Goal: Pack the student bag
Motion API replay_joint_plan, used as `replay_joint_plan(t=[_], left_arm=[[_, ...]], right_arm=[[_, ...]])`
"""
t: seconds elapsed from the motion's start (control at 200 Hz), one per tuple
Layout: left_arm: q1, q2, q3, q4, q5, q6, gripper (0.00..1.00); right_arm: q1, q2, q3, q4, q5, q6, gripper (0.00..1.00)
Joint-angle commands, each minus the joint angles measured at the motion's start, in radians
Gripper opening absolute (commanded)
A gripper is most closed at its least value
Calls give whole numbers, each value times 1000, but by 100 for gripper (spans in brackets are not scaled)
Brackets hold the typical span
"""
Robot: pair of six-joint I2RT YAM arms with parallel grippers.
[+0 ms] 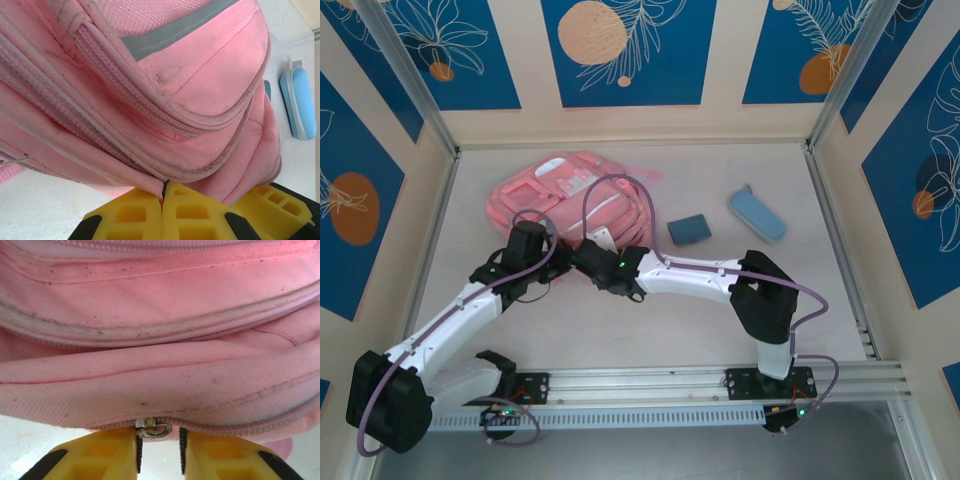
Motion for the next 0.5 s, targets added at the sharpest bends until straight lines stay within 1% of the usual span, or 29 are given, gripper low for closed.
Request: replay_joint_plan(t=[0.0, 0.065, 0.135, 0.255, 0.325, 0.435, 0.495], left_arm=[[7, -17, 51, 39, 28, 1, 0], [7, -16, 51, 38, 28, 0, 0], [7, -17, 48, 38, 24, -1, 0], [7, -19, 50, 31, 16, 0, 0], [7, -20, 50, 28, 11, 1, 0], [7, -21, 48, 29, 11, 1, 0], [7, -21, 47, 27, 10, 1, 0]], right_arm=[[9, 0, 32, 23, 55, -18, 21], [9, -2, 29, 6, 53, -21, 16], [9, -5, 15, 7, 37, -35, 9], [0, -10, 0, 12, 0, -37, 3], [-1, -16, -6, 22, -22, -40, 6], [-4, -11, -7, 31, -32, -40, 20], [-9, -9, -3, 35, -27, -40, 22]])
